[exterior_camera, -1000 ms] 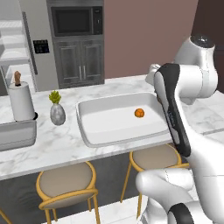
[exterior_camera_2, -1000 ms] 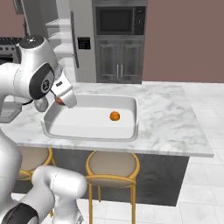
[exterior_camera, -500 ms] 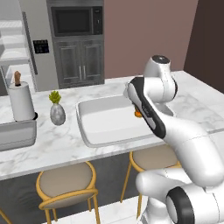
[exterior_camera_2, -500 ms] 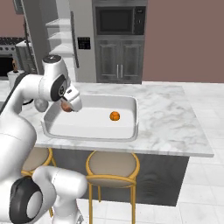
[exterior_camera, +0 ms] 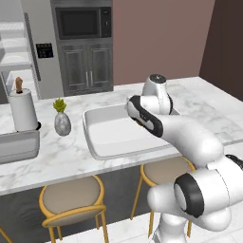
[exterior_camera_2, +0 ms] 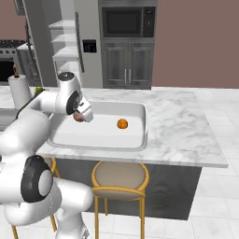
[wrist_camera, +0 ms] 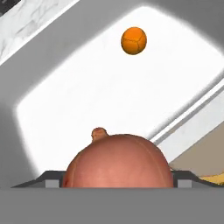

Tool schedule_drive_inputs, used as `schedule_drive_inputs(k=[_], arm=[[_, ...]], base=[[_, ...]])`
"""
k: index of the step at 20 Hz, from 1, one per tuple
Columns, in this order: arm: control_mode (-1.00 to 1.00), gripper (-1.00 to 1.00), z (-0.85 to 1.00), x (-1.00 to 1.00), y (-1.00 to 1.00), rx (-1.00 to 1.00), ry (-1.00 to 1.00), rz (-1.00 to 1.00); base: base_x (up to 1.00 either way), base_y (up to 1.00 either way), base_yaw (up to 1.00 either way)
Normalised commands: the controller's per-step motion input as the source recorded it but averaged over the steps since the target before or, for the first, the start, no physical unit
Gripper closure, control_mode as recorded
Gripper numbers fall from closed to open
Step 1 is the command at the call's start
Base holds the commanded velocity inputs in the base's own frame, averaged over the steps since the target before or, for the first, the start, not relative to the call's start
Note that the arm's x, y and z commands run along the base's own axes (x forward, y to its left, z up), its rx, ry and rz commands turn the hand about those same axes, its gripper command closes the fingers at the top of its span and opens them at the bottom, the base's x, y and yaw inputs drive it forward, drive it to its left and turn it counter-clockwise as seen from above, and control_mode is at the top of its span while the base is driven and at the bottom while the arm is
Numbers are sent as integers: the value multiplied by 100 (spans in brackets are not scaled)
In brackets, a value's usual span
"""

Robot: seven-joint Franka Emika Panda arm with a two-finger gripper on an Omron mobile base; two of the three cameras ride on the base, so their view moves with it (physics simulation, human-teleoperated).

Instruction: Place the cold items (onion and orange) from the fridge in one tupperware on the dining counter. Place the warm items (hot dog and kebab skewer) in the stove area in another tupperware.

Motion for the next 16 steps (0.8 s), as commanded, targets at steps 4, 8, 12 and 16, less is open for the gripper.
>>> schedule_drive_inputs(k=[4,8,12,16], arm=[[-100,100,-36,98,0,1,0,0],[-100,100,-21,85,0,2,0,0],[-100,100,-34,68,7,0,1,0],[-100,100,-48,45,26,-2,4,0]], base=[[0,0,0],[0,0,0],[0,0,0],[0,0,0]])
